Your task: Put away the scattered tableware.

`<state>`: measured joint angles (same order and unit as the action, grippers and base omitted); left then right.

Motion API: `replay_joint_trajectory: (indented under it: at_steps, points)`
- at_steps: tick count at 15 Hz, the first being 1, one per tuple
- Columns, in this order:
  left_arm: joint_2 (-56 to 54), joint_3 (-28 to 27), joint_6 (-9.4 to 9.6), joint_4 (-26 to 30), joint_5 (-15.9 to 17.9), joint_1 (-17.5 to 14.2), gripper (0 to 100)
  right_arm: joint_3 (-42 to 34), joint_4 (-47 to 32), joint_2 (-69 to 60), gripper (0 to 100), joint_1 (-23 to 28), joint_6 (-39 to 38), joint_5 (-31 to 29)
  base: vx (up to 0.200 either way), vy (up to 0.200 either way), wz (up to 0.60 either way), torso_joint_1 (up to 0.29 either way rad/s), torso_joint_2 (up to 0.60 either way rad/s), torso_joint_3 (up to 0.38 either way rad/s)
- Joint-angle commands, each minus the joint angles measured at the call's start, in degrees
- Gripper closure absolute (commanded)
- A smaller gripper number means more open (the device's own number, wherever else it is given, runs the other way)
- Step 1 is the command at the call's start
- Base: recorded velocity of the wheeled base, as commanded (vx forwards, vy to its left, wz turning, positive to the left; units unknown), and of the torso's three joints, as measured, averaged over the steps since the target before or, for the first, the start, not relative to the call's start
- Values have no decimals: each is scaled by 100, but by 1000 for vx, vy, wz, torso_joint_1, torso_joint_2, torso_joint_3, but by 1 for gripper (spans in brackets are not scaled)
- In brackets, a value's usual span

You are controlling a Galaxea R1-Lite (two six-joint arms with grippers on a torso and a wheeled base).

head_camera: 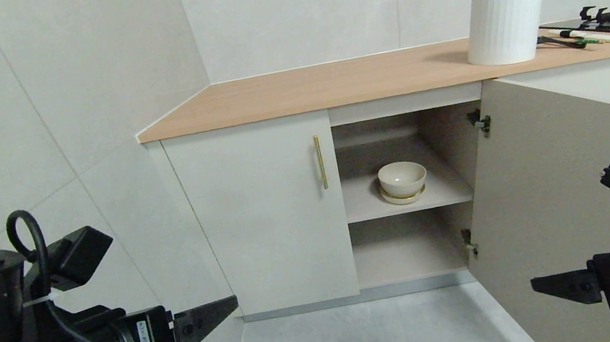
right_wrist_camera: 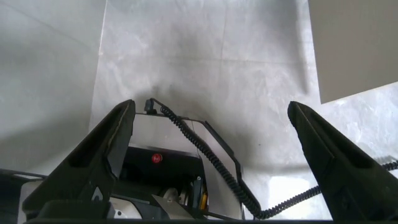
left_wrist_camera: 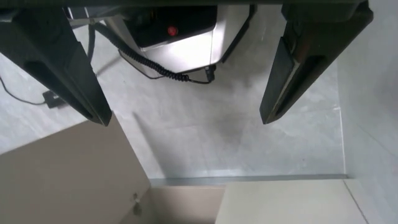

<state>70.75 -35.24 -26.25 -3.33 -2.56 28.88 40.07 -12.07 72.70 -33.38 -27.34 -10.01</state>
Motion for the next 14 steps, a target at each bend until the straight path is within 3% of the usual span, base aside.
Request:
replay_joint_trajectory:
  at_steps: [1, 6, 14]
  points:
    - [9, 0, -3, -1, 1, -5, 0, 1, -6, 7, 0, -2, 1, -1, 0, 0, 0, 0, 0, 0]
    - [9, 9, 5, -1, -8, 4, 0, 10, -296, -19, 0, -2, 19, -10, 0, 0, 0, 0, 0, 0]
    - [0, 17, 32, 8, -8, 4, 0, 10, -384, -37, 0, 24, 27, -19, 0, -200, 0, 2, 0, 4]
